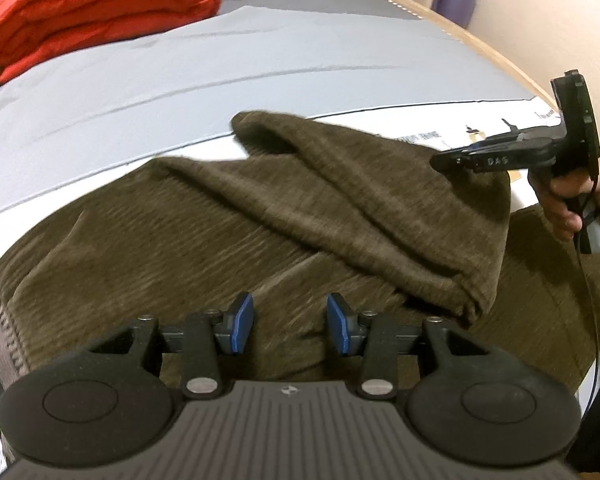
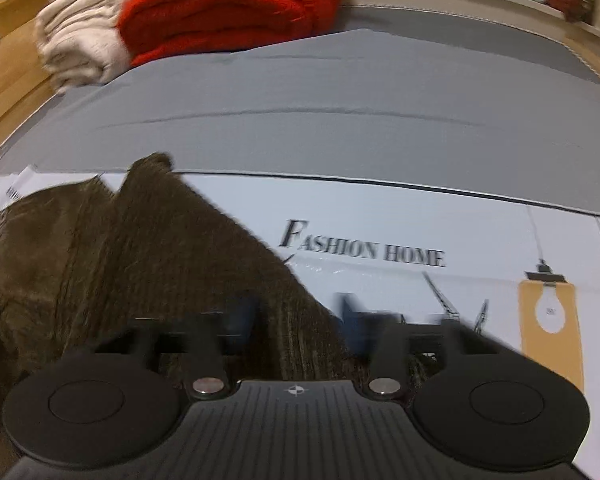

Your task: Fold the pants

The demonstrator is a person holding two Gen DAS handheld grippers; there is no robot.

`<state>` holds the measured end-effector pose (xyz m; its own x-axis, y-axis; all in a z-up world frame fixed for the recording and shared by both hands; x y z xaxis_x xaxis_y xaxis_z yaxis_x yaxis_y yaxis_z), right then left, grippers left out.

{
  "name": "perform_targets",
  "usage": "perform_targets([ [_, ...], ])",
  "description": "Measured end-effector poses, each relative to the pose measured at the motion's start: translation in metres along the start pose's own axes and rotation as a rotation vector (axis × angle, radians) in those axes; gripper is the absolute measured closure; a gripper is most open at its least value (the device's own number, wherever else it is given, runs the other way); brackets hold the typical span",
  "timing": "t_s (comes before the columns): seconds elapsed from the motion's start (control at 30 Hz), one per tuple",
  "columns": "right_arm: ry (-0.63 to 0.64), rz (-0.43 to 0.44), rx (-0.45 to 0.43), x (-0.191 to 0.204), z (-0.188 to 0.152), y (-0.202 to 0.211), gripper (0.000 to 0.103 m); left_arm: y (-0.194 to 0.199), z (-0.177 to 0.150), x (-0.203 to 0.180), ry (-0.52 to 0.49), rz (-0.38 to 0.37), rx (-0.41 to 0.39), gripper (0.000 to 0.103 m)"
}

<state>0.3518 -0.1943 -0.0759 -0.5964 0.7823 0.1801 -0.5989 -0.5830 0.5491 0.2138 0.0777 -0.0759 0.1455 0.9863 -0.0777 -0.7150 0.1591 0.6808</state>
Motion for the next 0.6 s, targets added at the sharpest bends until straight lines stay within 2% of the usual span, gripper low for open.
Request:
perform_targets([
  [0.03, 0.015, 0.006, -0.007, 0.002, 0.002, 0.001, 0.093, -0.003, 0.004, -0.003, -0.007, -0.007, -0.002, 0.057],
  [0.13, 0.003, 0.023, -0.074, 0.01, 0.012, 0.019, 0.096, -0.011, 0.015, -0.014, -0.029, -0.031, -0.024, 0.057],
  [0.23, -0.167, -0.012, -0.267, -0.002, 0.038, 0.048, 0.097, -0.016, 0.024, -0.02, -0.003, -0.065, -0.083, 0.057],
  [0.27, -0.252, -0.101, -0.383, -0.011, 0.045, 0.066, 0.103, -0.018, 0.027, -0.021, 0.01, -0.075, -0.103, 0.057],
  [0.3, -0.35, -0.253, -0.499, -0.021, 0.049, 0.087, 0.103, -0.02, 0.029, -0.023, 0.02, -0.083, -0.121, 0.057],
  [0.33, -0.511, -0.444, -0.619, -0.038, 0.047, 0.114, 0.103, -0.023, 0.03, -0.025, 0.023, -0.089, -0.133, 0.057],
  [0.37, -0.629, -0.553, -0.671, -0.051, 0.041, 0.131, 0.103, -0.026, 0.03, -0.028, 0.021, -0.097, -0.136, 0.057],
  [0.4, -0.724, -0.645, -0.679, -0.063, 0.032, 0.143, 0.103, -0.031, 0.03, -0.031, 0.014, -0.1, -0.129, 0.057],
  [0.43, -0.766, -0.689, -0.648, -0.072, 0.025, 0.145, 0.101, -0.036, 0.028, -0.034, 0.004, -0.099, -0.117, 0.057],
  [0.47, -0.799, -0.705, -0.579, -0.083, 0.016, 0.14, 0.099, -0.042, 0.026, -0.036, -0.009, -0.1, -0.104, 0.057],
  [0.5, -0.828, -0.685, -0.501, -0.093, 0.008, 0.131, 0.099, -0.048, 0.023, -0.039, -0.021, -0.103, -0.089, 0.057],
  [0.53, -0.865, -0.638, -0.388, -0.105, -0.001, 0.115, 0.099, -0.055, 0.02, -0.042, -0.03, -0.106, -0.07, 0.057],
  [0.6, -0.897, -0.545, -0.293, -0.117, -0.012, 0.093, 0.095, -0.065, 0.014, -0.045, -0.03, -0.117, -0.04, 0.057],
])
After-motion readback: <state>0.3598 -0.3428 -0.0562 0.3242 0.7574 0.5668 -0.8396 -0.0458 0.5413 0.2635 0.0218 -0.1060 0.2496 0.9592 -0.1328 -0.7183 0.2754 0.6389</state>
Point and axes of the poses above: each gripper's, at about its wrist camera, not at the fingertips, and y roughly against the way its jaws point, x to its left, z to its top, the point moved 2 cm from there along -y, roughly the way its jaws point, and after that the axes turned 13 degrees about -x, right-handed, at the moved point
